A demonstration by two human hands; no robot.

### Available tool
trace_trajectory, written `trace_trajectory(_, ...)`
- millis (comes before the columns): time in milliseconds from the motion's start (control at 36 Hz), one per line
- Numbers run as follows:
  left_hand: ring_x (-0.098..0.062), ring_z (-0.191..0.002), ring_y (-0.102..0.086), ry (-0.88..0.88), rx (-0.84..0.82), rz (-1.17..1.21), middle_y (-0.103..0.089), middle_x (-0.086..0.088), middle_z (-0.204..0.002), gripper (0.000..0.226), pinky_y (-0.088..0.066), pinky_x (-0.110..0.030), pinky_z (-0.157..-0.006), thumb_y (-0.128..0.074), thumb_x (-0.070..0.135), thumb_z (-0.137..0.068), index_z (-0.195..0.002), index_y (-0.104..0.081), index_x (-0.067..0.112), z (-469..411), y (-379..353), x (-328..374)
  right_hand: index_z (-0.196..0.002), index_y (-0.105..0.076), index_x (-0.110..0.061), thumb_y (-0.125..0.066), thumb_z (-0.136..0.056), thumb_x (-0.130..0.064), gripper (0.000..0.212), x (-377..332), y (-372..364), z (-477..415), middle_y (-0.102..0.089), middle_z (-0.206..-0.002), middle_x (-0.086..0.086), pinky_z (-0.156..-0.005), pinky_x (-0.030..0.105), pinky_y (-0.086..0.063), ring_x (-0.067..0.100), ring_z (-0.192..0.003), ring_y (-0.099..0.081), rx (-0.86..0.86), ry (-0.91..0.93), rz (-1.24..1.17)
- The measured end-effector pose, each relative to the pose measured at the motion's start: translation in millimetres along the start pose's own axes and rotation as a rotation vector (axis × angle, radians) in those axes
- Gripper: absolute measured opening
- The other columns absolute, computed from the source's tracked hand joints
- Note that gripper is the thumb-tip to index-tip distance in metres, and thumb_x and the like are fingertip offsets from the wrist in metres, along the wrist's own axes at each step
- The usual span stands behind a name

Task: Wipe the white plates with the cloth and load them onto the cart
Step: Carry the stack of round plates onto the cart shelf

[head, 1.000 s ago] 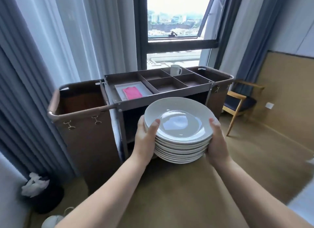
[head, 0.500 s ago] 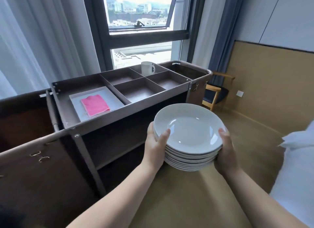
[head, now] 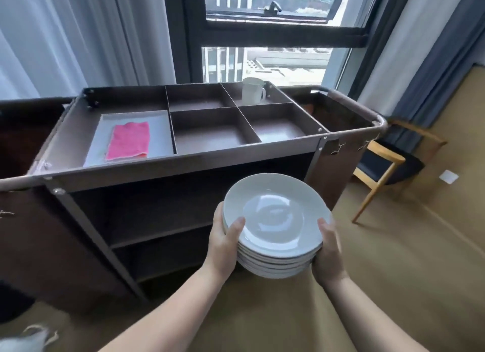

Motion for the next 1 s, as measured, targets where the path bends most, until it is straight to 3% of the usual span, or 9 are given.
trace_trajectory(250,-0.036,-0.121,-0.057,0.001,0.063,-0.051,-0.059,-0.017,-0.129,0.062,-0.043,-0.062,-0.101,-0.060,0.039,-0.085,-0.137,-0.046,0.008,-49,4,-48,-0.133,-0.048,-0.003,-0.043,-0.091,-0.036,0.054,60,1,-61,-0.056,-0.126,0.026,-0.098,0.068,-0.039,0.045,-0.119,-0.052,-0.080,-0.022,-0.038)
trace_trajectory(500,-0.028,-0.118,-0.060,-0.033,0.202,-0.040,-0.062,-0.013,-0.126,0.063,-0.047,-0.052,-0.102,-0.059,0.040,-0.081,-0.135,-0.048,0.008,-84,6,-129,-0.133,-0.049,-0.002,-0.046,-0.091,-0.036,0.054,137,15,-113,-0.057,-0.127,0.025,-0.099,0.067,-0.039,0.043,-0.120,-0.053,-0.170,-0.044,-0.054)
trace_trajectory(556,-0.026,-0.116,-0.061,-0.043,0.237,-0.047,-0.064,-0.011,-0.125,0.064,-0.048,-0.049,-0.100,-0.059,0.042,-0.080,-0.135,-0.049,0.011,-96,8,-145,-0.133,-0.049,-0.002,-0.049,-0.090,-0.038,0.056,152,18,-128,-0.057,-0.126,0.026,-0.099,0.066,-0.040,0.043,-0.119,-0.054,-0.167,-0.028,-0.057)
trace_trajectory(667,-0.015,-0.107,-0.065,-0.024,0.308,-0.029,-0.069,0.004,-0.115,0.061,-0.053,-0.030,-0.086,-0.061,0.051,-0.072,-0.127,-0.054,0.026,-122,13,-168,-0.129,-0.054,-0.010,-0.052,-0.086,-0.044,0.055,176,16,-155,-0.062,-0.122,0.019,-0.098,0.059,-0.044,0.036,-0.114,-0.059,-0.130,-0.044,-0.041)
trace_trajectory(750,-0.009,-0.105,-0.065,-0.019,0.338,-0.046,-0.068,0.006,-0.115,0.068,-0.052,-0.030,-0.087,-0.060,0.054,-0.070,-0.131,-0.052,0.025,-138,20,-178,-0.120,-0.062,-0.023,-0.051,-0.083,-0.049,0.046,191,12,-171,-0.068,-0.116,0.008,-0.093,0.048,-0.049,0.026,-0.109,-0.063,-0.095,-0.079,-0.058)
trace_trajectory(833,0.000,-0.101,-0.065,-0.030,0.358,-0.073,-0.068,0.018,-0.111,0.058,-0.051,-0.018,-0.077,-0.059,0.057,-0.072,-0.125,-0.054,0.034,-153,27,-184,-0.118,-0.063,-0.027,-0.052,-0.083,-0.053,0.045,206,5,-190,-0.069,-0.114,0.005,-0.094,0.048,-0.048,0.024,-0.107,-0.064,-0.111,-0.103,-0.075)
trace_trajectory(1000,0.002,-0.096,-0.065,-0.033,0.436,-0.082,-0.069,0.017,-0.107,0.060,-0.047,-0.024,-0.079,-0.058,0.064,-0.067,-0.121,-0.056,0.038,-183,43,-188,-0.123,-0.061,-0.026,-0.055,-0.080,-0.062,0.056,228,-14,-223,-0.068,-0.117,0.005,-0.101,0.053,-0.045,0.024,-0.110,-0.064,-0.156,-0.133,-0.094)
Point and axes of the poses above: each hand's wrist, its own z-axis away from the middle knuckle, its own y-axis out of the back of the hand, x = y × z, the point moved 2 cm from there along -z, towards the middle knuckle
